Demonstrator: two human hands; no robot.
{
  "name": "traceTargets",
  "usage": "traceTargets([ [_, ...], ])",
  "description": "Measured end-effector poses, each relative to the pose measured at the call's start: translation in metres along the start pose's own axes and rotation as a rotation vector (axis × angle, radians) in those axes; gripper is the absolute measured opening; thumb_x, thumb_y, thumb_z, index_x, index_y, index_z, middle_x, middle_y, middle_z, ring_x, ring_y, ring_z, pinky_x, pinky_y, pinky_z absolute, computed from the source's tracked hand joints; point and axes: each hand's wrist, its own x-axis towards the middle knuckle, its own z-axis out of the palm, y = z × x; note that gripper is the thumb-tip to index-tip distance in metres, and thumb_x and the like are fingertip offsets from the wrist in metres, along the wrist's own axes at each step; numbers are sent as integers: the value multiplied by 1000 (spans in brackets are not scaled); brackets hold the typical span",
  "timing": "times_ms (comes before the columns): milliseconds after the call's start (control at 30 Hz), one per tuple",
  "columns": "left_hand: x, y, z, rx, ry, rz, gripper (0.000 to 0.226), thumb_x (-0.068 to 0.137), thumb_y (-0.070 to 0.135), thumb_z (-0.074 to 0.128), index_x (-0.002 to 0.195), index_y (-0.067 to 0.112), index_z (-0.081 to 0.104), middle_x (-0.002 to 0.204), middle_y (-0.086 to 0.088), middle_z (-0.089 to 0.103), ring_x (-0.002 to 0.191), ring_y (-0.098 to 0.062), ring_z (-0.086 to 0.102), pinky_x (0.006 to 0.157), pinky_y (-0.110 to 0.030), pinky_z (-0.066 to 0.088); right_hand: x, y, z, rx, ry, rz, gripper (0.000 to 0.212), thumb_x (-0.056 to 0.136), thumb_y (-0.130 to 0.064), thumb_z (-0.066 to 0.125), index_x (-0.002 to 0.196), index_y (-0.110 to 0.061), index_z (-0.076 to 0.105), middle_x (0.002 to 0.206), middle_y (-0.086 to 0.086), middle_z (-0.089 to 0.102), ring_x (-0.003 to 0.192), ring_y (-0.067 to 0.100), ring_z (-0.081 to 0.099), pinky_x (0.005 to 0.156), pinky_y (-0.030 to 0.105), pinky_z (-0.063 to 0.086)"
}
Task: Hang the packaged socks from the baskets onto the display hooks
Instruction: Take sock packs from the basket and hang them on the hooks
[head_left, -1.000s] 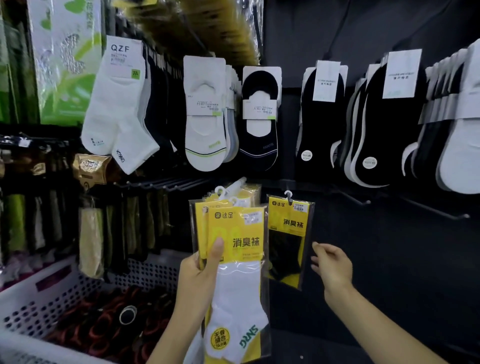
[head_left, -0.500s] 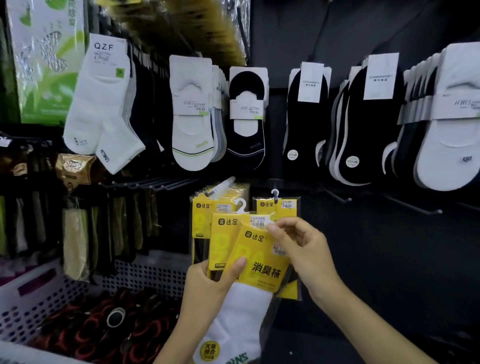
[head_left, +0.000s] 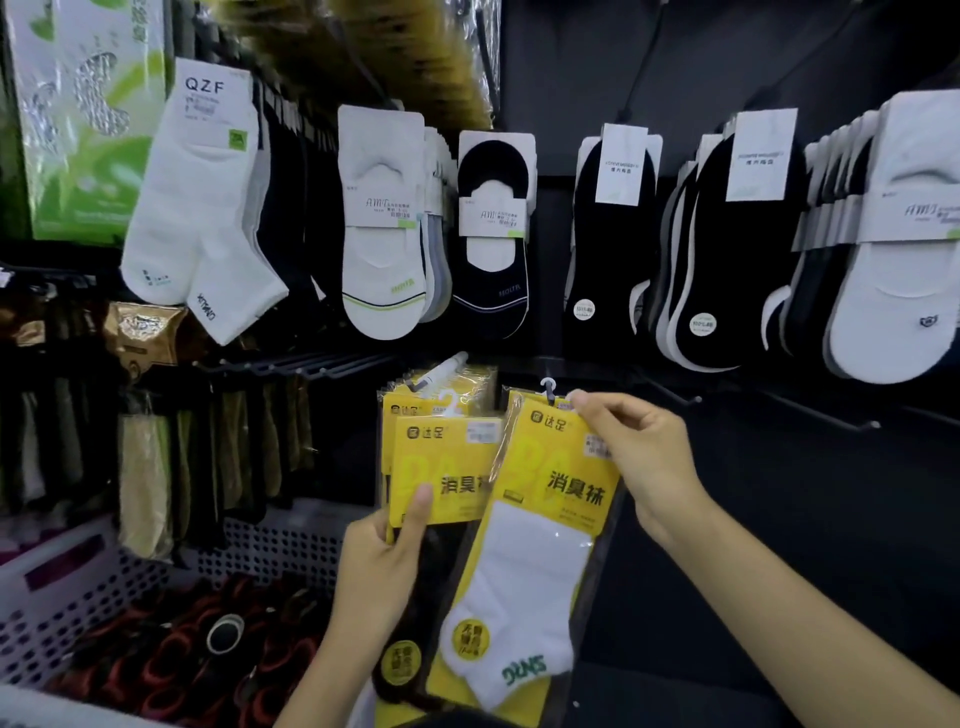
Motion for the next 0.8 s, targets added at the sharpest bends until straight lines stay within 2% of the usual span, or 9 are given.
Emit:
traceTargets([
  [67, 7, -4, -12, -2, 58, 1, 56, 88, 39, 55, 37, 20, 43, 30, 7, 32, 28, -4, 25, 34, -10, 18, 11, -4, 2, -18, -2, -17, 11, 82, -21, 72, 72, -23, 74, 71, -11, 74, 62, -1, 67, 53, 11, 50],
  [167, 14, -5, -26, -17, 80, -2, 46, 81, 51, 50, 47, 23, 60, 33, 8, 44, 28, -2, 34, 34, -9, 25, 21, -4, 9, -74, -47, 0, 10, 82, -21, 73, 71, -22, 74, 66, -10, 72, 58, -2, 65, 51, 10, 48],
  [233, 17, -6, -33, -10, 98, -16, 50, 75, 61, 48, 53, 17, 60, 38, 6, 46, 34, -2, 37, 38, -12, 28, 25, -1, 11, -98, -77, 12, 10, 83, -21, 73, 73, -20, 75, 67, -8, 73, 57, -1, 66, 51, 11, 48],
  [300, 21, -10, -37, -1, 108, -40, 61, 73, 66, 46, 67, 6, 58, 53, -4, 50, 50, -15, 45, 46, -19, 33, 27, 2, 11, -91, -76, 17, 10, 83, -21, 72, 74, -19, 75, 68, -8, 73, 58, -1, 66, 50, 10, 47],
  [400, 21, -10, -38, -10, 102, -52, 51, 74, 68, 46, 79, 17, 53, 69, -8, 50, 62, -18, 43, 53, -27, 33, 25, 15, 7, -38, -75, 51, 7, 86, -21, 69, 85, -18, 76, 75, -6, 75, 65, 0, 69, 52, 9, 48],
  [533, 19, -8, -33, -26, 82, -58, 54, 73, 66, 46, 74, 13, 58, 66, -6, 53, 61, -15, 47, 55, -27, 36, 17, 43, 3, 41, -38, 110, 18, 84, -28, 69, 100, -21, 70, 94, -1, 74, 85, 10, 69, 72, 23, 53],
  [633, 16, -5, -28, -63, 71, -64, 43, 73, 65, 47, 66, 27, 67, 57, -1, 64, 47, -7, 47, 47, -17, 37, 13, 65, 4, 64, -32, 170, 20, 82, -25, 72, 100, -17, 68, 95, -1, 75, 83, 9, 72, 64, 18, 55],
  [667, 15, -4, -27, -67, 65, -66, 39, 73, 64, 47, 68, 33, 70, 57, -6, 66, 42, -6, 44, 44, -17, 36, 13, 72, 5, 52, -1, 186, 17, 82, -24, 72, 97, -15, 68, 92, 0, 75, 78, 8, 72, 60, 16, 54],
  [800, 11, -5, -19, -49, 18, -76, 45, 75, 64, 47, 70, 23, 67, 61, -10, 59, 49, -12, 44, 50, -23, 36, 26, 91, 6, -64, 232, 239, 20, 80, -28, 75, 86, -10, 67, 85, 3, 72, 75, 13, 68, 63, 22, 52],
])
